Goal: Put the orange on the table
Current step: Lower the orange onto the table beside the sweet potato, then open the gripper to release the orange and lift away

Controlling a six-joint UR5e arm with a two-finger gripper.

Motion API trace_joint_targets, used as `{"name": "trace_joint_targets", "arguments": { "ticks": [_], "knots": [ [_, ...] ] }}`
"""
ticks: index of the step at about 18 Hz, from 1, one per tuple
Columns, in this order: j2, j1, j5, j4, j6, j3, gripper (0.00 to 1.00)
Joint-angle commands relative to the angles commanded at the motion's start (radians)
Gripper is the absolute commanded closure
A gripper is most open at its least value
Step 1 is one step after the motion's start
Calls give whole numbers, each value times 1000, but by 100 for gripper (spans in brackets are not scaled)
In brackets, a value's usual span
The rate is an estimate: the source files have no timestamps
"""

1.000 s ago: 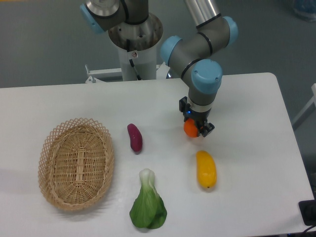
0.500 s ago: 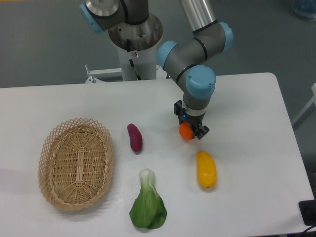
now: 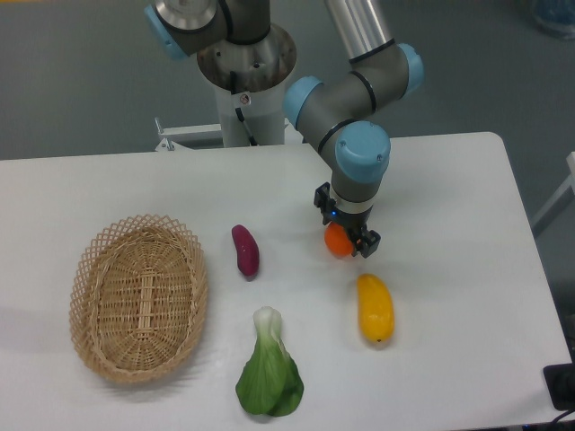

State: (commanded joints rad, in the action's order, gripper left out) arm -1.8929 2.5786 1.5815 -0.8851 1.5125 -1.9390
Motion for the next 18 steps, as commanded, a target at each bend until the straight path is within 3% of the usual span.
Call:
{"name": "trace_joint_targets", "arguments": {
  "ticks": [9,18],
  "knots": [
    [34,6,-15,-21,-2,86,0],
    [41,8,-35,-21,-3,92,0]
  ]
}}
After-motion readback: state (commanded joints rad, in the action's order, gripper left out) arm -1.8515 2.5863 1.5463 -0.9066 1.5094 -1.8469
